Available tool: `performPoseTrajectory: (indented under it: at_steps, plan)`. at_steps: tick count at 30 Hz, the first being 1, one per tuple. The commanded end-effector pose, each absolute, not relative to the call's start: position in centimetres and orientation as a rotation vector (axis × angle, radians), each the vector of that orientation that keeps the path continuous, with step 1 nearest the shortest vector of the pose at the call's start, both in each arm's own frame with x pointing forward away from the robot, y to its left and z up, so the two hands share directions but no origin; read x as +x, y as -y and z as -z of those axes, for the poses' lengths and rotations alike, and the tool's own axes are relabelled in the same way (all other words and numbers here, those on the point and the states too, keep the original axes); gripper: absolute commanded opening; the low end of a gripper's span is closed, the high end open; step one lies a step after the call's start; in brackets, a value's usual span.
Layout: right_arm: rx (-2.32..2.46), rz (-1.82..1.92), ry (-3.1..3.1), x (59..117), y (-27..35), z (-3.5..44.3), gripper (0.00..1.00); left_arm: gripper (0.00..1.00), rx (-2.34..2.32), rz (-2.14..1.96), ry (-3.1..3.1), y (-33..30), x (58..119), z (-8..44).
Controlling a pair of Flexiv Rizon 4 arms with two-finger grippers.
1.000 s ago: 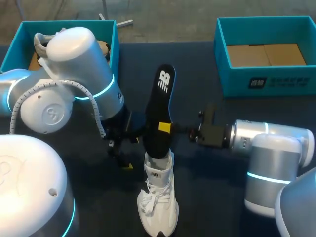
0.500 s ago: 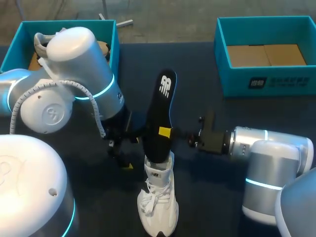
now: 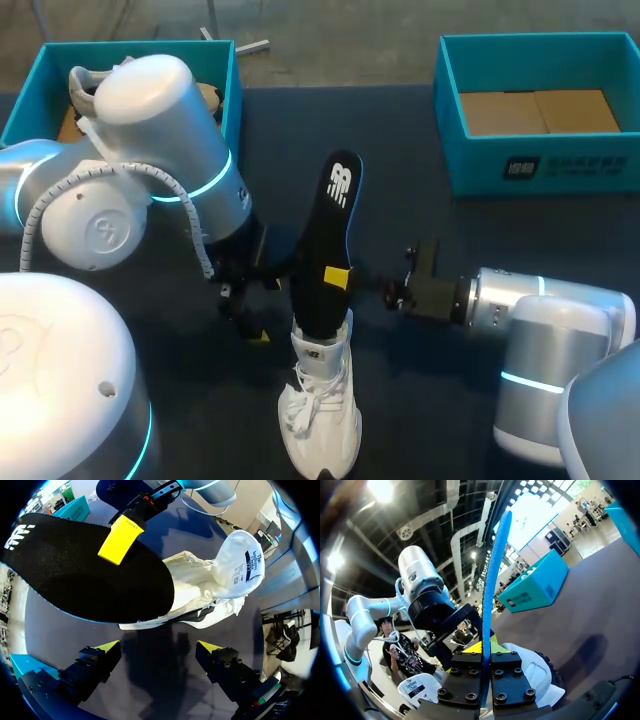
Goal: Take the shoe out of the shoebox, open the shoe tongue, remove and reinsert the insole, then place the shoe into the shoebox
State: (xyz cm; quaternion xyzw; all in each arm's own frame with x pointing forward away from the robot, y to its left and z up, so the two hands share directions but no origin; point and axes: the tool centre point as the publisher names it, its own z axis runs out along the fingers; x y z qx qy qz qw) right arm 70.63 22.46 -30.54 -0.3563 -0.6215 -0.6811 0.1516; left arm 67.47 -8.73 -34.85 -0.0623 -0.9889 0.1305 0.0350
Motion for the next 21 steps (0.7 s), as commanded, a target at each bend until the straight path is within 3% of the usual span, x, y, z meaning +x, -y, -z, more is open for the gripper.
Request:
performPoseTrajectory:
  at_steps: [1, 21]
  plan:
    - [-1.013, 1.942, 1.792, 70.9, -22.6, 30.6, 0.00, 1.00, -0.190, -0.399, 3.041, 8.8, 67.4, 35.0]
    - [-0.988, 1.914, 1.803, 70.7, -22.4, 31.0, 0.00, 1.00, -0.227, -0.348, 3.070, 9.8, 67.5, 35.0]
